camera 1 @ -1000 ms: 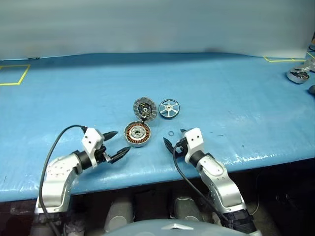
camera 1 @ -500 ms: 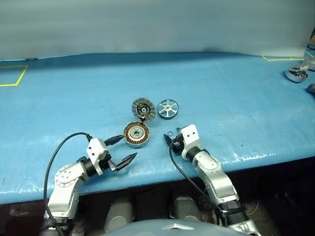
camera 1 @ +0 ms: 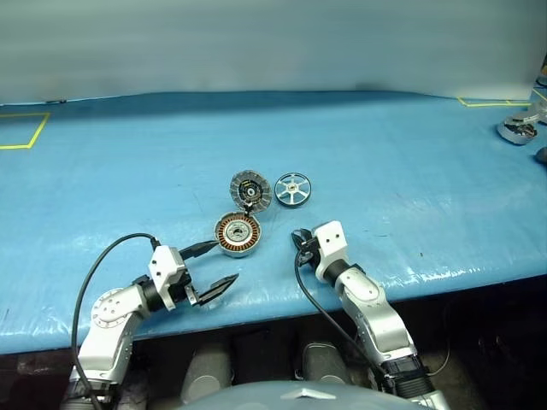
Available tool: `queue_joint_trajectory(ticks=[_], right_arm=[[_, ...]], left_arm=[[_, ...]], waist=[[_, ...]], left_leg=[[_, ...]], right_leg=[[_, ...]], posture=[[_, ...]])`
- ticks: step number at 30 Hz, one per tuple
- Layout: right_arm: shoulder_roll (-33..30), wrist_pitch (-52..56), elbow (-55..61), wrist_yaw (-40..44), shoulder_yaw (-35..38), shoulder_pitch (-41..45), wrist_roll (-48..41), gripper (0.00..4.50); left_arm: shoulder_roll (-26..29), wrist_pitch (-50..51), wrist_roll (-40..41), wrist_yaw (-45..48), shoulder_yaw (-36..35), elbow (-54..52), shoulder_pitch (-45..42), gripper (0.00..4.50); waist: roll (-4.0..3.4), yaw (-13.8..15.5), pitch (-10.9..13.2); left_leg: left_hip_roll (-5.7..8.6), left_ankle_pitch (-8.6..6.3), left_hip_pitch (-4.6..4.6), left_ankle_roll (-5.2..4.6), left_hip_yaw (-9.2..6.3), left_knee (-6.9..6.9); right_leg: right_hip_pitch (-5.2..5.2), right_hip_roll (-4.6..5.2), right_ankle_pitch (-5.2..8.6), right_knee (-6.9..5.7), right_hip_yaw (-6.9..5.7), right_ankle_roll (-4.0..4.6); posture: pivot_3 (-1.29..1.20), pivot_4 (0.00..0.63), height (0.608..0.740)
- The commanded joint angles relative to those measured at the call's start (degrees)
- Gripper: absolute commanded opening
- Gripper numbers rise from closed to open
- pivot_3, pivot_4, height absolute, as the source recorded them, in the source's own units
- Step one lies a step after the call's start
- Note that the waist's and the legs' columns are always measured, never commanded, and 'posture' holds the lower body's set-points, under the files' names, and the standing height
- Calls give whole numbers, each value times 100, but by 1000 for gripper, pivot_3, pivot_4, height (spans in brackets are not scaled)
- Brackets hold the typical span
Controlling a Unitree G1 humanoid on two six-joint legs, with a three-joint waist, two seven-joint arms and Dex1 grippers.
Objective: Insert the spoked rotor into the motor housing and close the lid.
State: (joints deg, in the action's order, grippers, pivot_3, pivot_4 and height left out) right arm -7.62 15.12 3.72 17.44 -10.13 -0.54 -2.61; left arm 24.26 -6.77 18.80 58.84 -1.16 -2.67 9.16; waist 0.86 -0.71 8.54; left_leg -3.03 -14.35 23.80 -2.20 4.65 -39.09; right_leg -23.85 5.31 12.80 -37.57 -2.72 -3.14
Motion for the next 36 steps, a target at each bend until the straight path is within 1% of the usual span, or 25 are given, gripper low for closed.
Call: queue_joint_trajectory(ticks=[1,3,6,11,13,18,25,36], right_arm=[[-59,135,-10,66,-45,-95,6,747],[-71,77,141,147,-93,-74,-21,747],[-133,72,718,490,-321,111,-143,747],[-225,438,1252,958,-714,396,-287,747],[-251,492,1291,1006,-794,481,-273,747],[-237,626,1178,1149,-942,791,-298,747],[12,510,436,1243,-1168,1168,-223,747],[264,302,-71,1237,-1314,1363,-156,747]], left_arm=[[38,-140,82,-10,37,-235,37,4453],[32,-159,80,-20,69,-246,61,4453],[148,-236,-179,-6,228,-176,99,4453],[102,-351,-147,-125,221,-116,174,4453],[96,-426,-155,-192,171,-108,240,4453],[105,-539,-138,-323,130,-101,378,4453],[135,-578,-78,-462,27,-198,603,4453],[141,-591,-98,-578,58,-268,713,4453]], waist=[[-1,-2,0],[-2,-3,1],[-8,-3,6],[-13,-13,9],[-12,-1,8],[-12,6,8],[-14,-9,9],[-13,-8,8]], left_leg=[[0,0,0,0,0,1],[0,-1,1,0,0,4],[0,-1,7,1,0,12],[-3,1,49,0,5,19],[-2,1,61,-1,2,19],[1,-5,84,-9,0,18],[-2,-6,84,-10,0,18],[-1,-5,83,-9,1,17]], right_leg=[[0,1,0,2,0,0],[-1,2,-1,6,-1,1],[-6,2,-4,16,-2,6],[-55,-7,-14,19,-1,20],[-62,-8,-14,20,-4,21],[-63,-7,-22,51,-13,10],[-60,-12,-25,59,-18,5],[-58,-12,-28,58,-19,3]], posture=[[0,150,740],[0,150,740],[0,150,740],[0,150,740],[0,150,740],[0,150,740],[0,150,740],[0,150,740]])
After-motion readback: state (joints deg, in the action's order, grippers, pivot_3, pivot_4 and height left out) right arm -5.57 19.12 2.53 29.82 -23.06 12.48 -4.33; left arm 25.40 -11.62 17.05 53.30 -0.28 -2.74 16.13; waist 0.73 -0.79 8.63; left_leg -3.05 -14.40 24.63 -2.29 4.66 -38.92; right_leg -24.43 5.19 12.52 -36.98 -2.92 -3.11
